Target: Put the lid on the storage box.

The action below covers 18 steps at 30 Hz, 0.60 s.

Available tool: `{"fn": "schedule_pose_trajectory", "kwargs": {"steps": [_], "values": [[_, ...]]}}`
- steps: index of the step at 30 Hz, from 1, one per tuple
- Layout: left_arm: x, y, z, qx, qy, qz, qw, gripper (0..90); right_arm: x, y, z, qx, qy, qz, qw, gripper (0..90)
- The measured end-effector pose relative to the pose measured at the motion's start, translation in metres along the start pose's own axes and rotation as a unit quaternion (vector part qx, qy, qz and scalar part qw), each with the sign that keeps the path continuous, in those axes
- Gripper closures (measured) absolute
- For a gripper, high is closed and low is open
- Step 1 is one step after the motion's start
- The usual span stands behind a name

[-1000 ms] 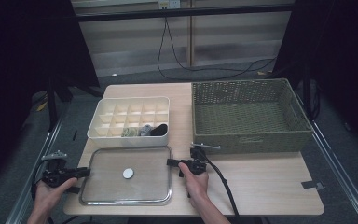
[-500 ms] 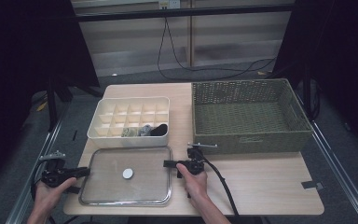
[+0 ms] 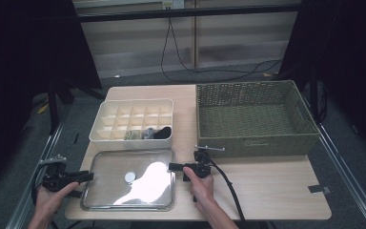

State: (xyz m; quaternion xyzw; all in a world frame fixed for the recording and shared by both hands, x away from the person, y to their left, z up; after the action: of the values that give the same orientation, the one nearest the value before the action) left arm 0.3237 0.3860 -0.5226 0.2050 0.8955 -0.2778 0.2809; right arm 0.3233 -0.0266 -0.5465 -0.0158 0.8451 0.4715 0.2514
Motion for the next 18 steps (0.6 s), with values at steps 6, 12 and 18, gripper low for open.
{"fn": "schedule_pose_trajectory", "kwargs": {"steps": [6, 12, 18], "values": [[0.000, -0.001, 0.000, 0.007, 0.000, -0.006, 1.0000, 44.3, 0.000, 0.001, -0.001, -0.007, -0.002, -0.006, 1.0000, 77.7], [0.003, -0.003, -0.003, 0.012, 0.000, -0.010, 0.9999, 37.3, 0.001, 0.003, -0.004, -0.014, -0.011, -0.020, 0.9996, 78.1], [0.011, -0.005, -0.009, 0.023, -0.006, -0.018, 0.9996, 36.2, 0.000, 0.007, -0.007, -0.021, -0.015, -0.030, 0.9992, 78.7]]}}
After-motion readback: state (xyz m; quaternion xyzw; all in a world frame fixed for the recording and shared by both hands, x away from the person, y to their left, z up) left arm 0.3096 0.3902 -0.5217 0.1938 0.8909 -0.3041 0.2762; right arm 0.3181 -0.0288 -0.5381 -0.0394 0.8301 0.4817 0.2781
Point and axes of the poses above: each handheld gripper's, and its own axes: z roughly forward along the jaws, x roughly out of its underside, y roughly to its left, the point moved 4 cm from there along z, roughly forward along the jaws, and after that the axes turned 2 degrees about x, right-handed, at the moved point
